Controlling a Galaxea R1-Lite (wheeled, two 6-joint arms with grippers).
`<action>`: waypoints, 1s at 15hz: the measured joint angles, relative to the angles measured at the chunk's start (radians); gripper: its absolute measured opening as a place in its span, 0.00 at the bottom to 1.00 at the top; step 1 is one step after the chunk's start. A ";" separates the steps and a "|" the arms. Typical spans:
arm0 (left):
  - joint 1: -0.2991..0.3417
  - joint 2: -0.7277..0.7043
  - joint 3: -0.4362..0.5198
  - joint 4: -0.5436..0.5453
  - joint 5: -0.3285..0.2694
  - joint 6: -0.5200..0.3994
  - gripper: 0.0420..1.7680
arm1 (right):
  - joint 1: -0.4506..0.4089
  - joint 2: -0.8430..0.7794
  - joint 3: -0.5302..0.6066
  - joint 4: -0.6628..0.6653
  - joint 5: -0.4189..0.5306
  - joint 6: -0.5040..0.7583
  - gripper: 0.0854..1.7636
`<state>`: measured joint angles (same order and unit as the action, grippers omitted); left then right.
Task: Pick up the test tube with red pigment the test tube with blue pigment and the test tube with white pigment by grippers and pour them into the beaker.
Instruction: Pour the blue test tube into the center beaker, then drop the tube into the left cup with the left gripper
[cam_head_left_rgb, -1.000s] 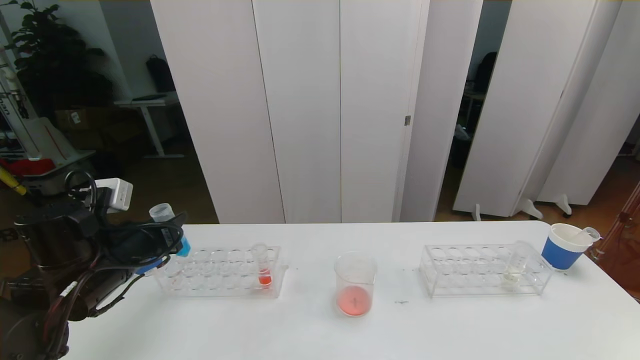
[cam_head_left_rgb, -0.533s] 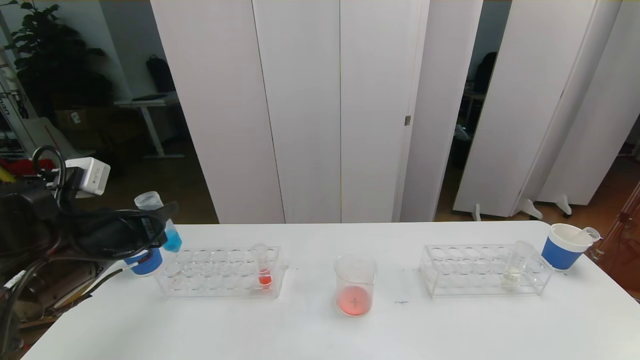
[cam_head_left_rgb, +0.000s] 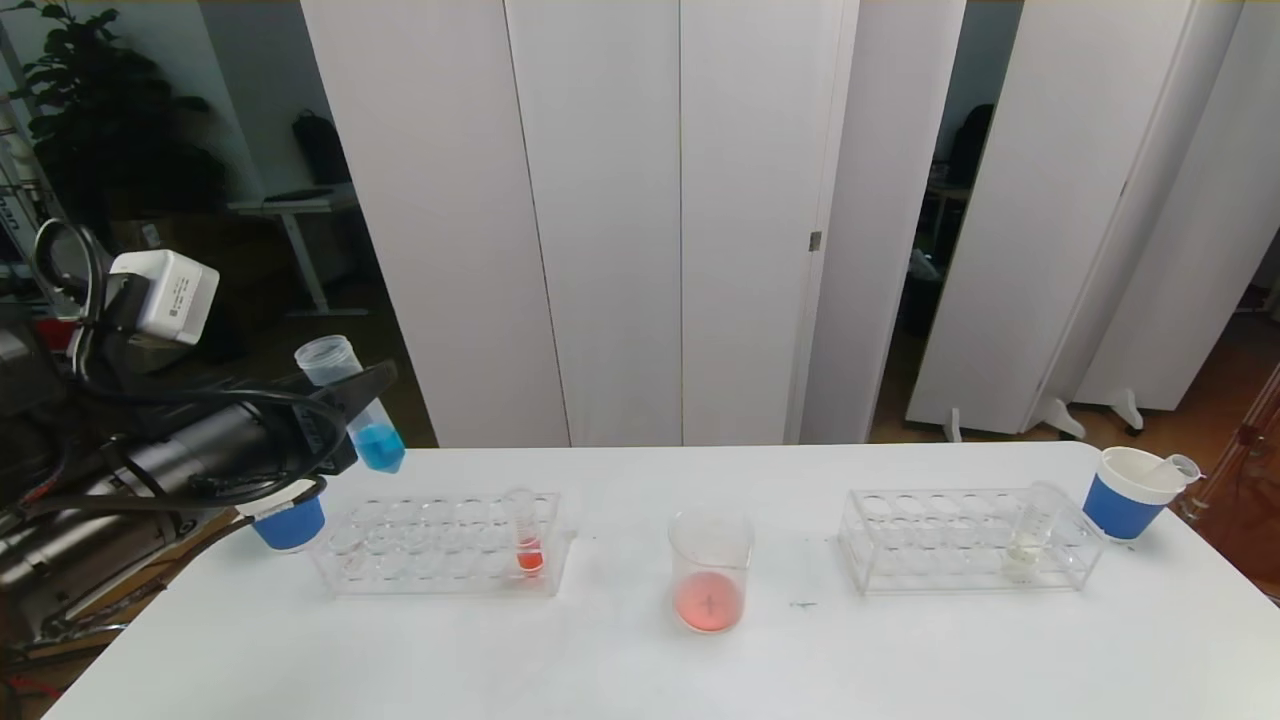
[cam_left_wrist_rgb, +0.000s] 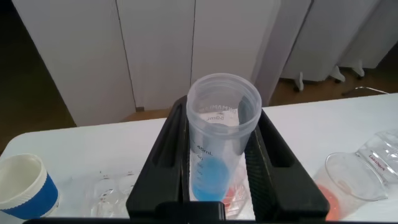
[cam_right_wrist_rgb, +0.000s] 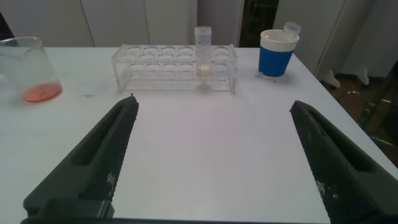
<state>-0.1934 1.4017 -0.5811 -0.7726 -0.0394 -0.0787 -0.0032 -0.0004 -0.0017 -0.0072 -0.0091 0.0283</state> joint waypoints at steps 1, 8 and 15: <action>-0.031 -0.005 -0.002 0.001 0.000 0.010 0.32 | 0.000 0.000 0.000 0.000 0.000 0.000 0.99; -0.232 0.029 -0.009 -0.014 0.000 0.112 0.32 | 0.000 0.000 0.000 0.000 0.000 0.000 0.99; -0.348 0.195 -0.037 -0.193 0.001 0.189 0.32 | 0.000 0.000 0.000 0.000 0.000 0.000 0.99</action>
<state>-0.5415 1.5966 -0.6177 -0.9655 -0.0383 0.1100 -0.0032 -0.0004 -0.0013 -0.0077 -0.0091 0.0283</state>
